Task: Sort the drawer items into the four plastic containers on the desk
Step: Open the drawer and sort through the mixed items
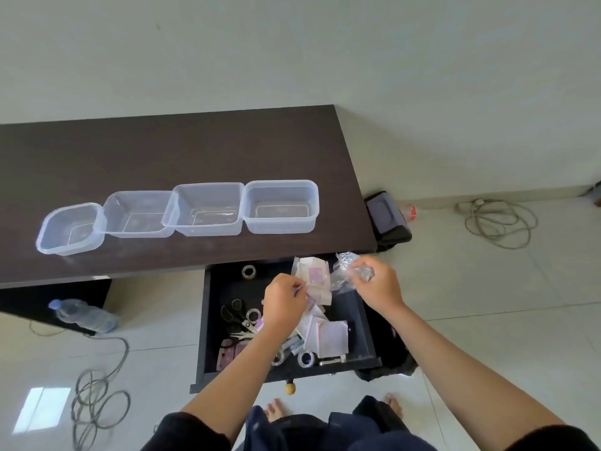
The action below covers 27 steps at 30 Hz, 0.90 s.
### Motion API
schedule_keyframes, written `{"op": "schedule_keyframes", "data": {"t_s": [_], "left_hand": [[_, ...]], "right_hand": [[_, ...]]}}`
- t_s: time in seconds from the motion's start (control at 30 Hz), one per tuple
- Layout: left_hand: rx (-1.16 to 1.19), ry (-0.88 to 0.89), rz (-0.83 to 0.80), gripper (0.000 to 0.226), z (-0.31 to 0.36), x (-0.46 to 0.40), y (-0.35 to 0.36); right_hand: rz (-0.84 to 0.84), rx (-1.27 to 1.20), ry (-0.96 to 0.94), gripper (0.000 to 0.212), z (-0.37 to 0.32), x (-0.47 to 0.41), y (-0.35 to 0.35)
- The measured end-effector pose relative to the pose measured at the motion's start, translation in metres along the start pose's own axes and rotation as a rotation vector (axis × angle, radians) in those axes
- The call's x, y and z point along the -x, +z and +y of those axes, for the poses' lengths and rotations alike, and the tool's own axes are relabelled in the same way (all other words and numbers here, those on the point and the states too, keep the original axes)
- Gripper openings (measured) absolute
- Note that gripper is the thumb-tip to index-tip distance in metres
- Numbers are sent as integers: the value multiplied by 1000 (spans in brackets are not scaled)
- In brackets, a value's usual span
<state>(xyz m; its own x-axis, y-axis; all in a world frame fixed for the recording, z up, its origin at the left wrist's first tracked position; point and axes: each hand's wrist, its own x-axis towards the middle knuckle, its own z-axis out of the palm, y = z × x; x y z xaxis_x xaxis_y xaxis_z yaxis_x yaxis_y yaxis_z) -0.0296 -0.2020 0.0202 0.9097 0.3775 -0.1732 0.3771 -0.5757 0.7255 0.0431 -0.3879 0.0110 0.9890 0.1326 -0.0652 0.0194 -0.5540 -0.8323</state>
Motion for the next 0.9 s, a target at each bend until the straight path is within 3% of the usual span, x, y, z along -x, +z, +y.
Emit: {"op": "schedule_keyframes", "data": {"t_s": [0.27,0.43,0.67,0.8,0.9], "left_hand": [[23,-88,-65,12,84,14,115],[-8,-200,-100,28,119,29,202],[-51,-398,-100,42,109,49,269],[-65,-503,-135,18,96,44,293],[-76,-530,-157,17,81,35,311]], "right_hand": [[33,-37,142,5,83,-2,-95],[5,-63,231,8,141,-6,-136],[-177,-76,446,13,190,-6,-130],[-239,-103,553,17,207,-13,-117],[-259,-89,616,25,227,-18,-106]]}}
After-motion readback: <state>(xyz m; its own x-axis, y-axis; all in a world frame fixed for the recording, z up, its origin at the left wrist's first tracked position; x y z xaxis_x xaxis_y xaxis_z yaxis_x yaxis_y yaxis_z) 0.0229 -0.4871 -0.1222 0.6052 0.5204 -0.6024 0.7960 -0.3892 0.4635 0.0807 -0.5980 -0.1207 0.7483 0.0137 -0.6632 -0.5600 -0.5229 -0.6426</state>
